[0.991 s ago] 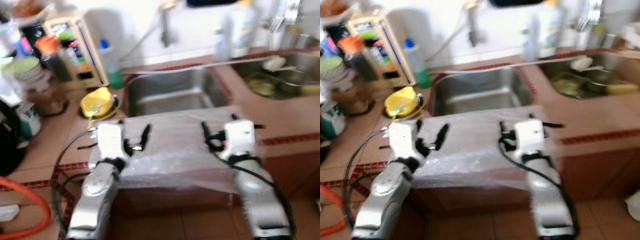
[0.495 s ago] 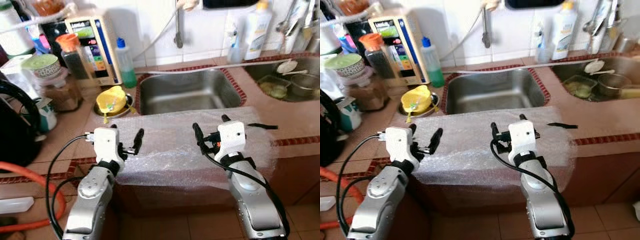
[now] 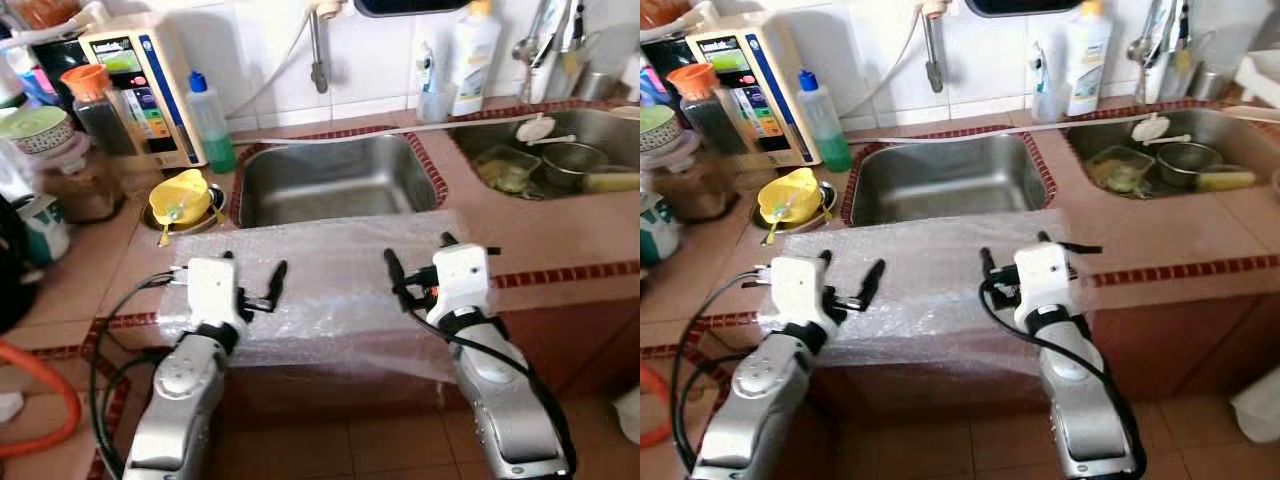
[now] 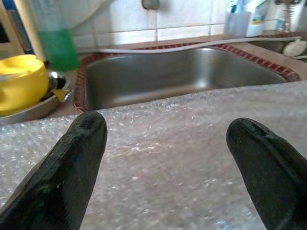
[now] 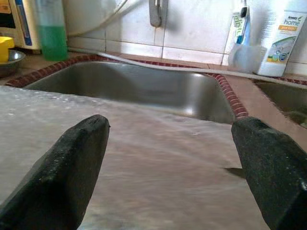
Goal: Kitchen organization
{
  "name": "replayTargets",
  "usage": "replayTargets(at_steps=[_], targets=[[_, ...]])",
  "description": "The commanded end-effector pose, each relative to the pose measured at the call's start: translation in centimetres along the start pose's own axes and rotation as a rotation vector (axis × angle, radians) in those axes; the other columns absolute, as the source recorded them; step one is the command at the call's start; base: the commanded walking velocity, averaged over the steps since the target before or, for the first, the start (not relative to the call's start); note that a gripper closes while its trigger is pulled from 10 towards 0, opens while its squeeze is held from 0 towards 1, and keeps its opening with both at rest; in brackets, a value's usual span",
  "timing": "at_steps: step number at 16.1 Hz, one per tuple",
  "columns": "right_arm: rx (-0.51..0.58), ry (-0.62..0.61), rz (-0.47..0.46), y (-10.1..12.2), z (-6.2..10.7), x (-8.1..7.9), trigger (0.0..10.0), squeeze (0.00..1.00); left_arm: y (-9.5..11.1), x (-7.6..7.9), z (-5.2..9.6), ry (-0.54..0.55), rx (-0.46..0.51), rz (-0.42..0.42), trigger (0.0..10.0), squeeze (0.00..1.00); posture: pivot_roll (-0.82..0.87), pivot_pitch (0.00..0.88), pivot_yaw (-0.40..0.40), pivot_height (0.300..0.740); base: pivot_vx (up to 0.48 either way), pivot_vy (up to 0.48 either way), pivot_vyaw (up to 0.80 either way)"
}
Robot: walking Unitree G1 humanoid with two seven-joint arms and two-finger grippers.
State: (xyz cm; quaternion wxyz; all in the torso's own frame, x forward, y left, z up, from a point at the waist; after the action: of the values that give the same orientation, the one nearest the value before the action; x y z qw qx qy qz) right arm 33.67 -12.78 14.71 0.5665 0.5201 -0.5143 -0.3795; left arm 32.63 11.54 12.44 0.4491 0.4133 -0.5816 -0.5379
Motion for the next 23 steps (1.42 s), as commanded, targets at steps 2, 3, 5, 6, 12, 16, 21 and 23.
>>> replayTargets(at_steps=[2,3,5,6,12,16,21,23], targets=[[0.005,-0.013,0.002,0.2,0.0,0.5,10.0,0.0,0.1,0.5,-0.1,-0.011,0.001,-0.003,10.0,0.0,-0.21,0.05,0.131,0.74,0.0,-0.429,0.0],[0.005,-0.012,0.002,0.2,-0.1,0.4,10.0,0.0,0.0,0.4,0.0,-0.007,-0.002,0.0,10.0,0.0,-0.2,0.05,0.132,0.74,0.0,0.0,0.0],[0.004,0.001,-0.003,0.2,-0.3,0.1,10.0,0.0,-0.2,0.0,0.0,0.023,-0.003,0.0,10.0,0.0,-0.2,0.044,0.12,0.74,0.0,0.0,0.0],[0.007,0.017,-0.002,0.3,-0.5,-0.1,10.0,0.0,-0.1,-0.4,0.0,0.047,0.0,-0.004,10.0,0.0,-0.19,0.041,0.108,0.74,0.0,0.0,0.0],[0.008,0.096,0.026,0.9,-1.9,-0.4,10.0,0.0,-0.7,-0.1,0.2,0.102,0.005,0.034,10.0,0.0,-0.16,0.036,0.016,0.74,0.0,0.0,0.0],[0.002,0.162,0.035,1.0,-2.3,-1.4,10.0,0.0,-1.4,-0.2,0.9,0.156,0.001,0.054,10.0,0.0,-0.13,0.05,-0.035,0.74,0.0,0.0,0.0],[-0.002,0.162,0.022,0.7,-2.1,-1.7,10.0,0.0,-1.3,-0.1,0.9,0.153,0.006,0.049,10.0,0.0,-0.14,0.053,-0.016,0.74,0.0,0.0,0.0],[0.001,0.139,0.02,0.7,-1.9,-1.4,10.0,0.0,-0.9,-0.2,0.5,0.138,0.021,0.044,10.0,0.0,-0.16,0.052,0.002,0.74,0.0,0.0,0.0]])
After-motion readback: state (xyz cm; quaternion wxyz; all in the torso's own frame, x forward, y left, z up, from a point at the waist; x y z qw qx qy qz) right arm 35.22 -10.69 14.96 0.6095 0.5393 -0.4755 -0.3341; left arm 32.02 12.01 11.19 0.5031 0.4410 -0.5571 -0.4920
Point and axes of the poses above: a point about 5 cm out from each wrist's last joint towards the gripper, its own z axis pointing back from the gripper into the wrist, its own y axis along the axis of the wrist's last joint, x = y × z, the point moved 5 cm from there along -z, pointing out of the wrist towards the gripper
